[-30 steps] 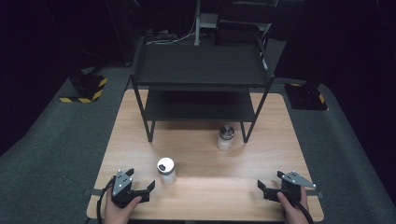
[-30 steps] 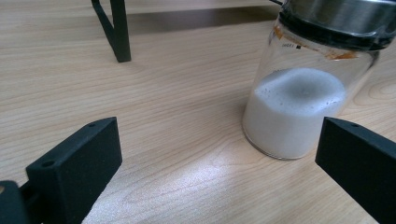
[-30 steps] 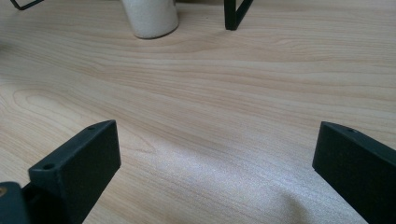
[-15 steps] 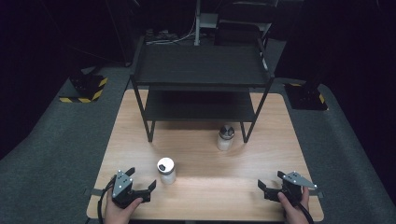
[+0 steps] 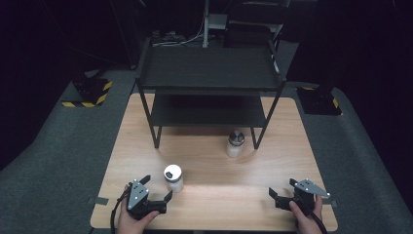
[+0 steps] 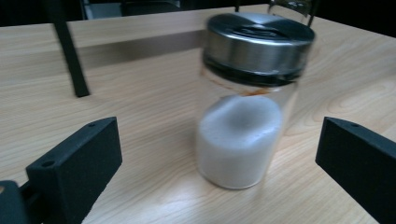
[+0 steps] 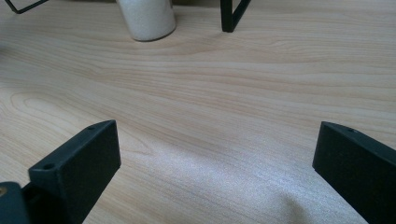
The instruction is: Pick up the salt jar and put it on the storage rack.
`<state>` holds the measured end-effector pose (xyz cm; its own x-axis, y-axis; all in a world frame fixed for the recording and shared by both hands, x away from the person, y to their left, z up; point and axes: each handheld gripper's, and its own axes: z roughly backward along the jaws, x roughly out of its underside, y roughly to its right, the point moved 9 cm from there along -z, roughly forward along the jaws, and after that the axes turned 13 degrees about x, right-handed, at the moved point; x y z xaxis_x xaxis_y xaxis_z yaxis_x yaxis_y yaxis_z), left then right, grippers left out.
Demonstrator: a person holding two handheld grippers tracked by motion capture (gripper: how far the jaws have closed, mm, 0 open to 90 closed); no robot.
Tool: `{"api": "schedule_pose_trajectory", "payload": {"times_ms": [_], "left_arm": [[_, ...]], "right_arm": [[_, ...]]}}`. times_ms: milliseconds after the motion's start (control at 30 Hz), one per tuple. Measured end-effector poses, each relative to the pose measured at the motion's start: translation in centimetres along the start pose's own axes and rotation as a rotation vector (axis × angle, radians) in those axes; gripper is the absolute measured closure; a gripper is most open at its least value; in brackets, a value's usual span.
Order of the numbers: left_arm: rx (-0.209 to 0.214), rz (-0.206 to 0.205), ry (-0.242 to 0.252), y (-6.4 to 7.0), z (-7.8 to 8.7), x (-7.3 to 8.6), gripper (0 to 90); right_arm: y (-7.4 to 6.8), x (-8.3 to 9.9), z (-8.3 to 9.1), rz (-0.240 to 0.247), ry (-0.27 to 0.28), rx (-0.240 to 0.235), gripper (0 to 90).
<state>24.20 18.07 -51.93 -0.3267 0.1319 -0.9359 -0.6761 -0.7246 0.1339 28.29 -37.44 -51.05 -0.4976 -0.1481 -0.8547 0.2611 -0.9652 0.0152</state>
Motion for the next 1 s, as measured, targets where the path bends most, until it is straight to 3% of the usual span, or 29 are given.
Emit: {"api": "schedule_pose_trajectory", "payload": {"times_ms": [433, 600, 633, 833, 1000], "left_arm": [[-0.005, -0.012, -0.002, 1.4, -2.8, -0.5, 1.5], [-0.012, 0.02, 0.022, 1.3, -3.2, -0.4, 7.6], [-0.005, 0.042, 0.029, 1.1, -3.5, -0.4, 8.5], [-0.029, 0.07, 0.026, 0.8, -3.8, -0.5, 17.2], [-0.017, 0.095, 0.003, 0.4, -4.0, -0.7, 24.0]], "right_arm": [[0.1, 0.0, 0.0, -0.002, 0.002, -0.013, 0.5], [0.1, 0.0, 0.0, 0.0, 0.005, -0.014, 0.5], [0.1, 0.0, 0.0, 0.0, 0.005, -0.014, 0.5], [0.1, 0.1, 0.1, -0.008, 0.012, -0.006, 0.5], [0.1, 0.2, 0.2, -0.009, 0.017, -0.006, 0.5]]}}
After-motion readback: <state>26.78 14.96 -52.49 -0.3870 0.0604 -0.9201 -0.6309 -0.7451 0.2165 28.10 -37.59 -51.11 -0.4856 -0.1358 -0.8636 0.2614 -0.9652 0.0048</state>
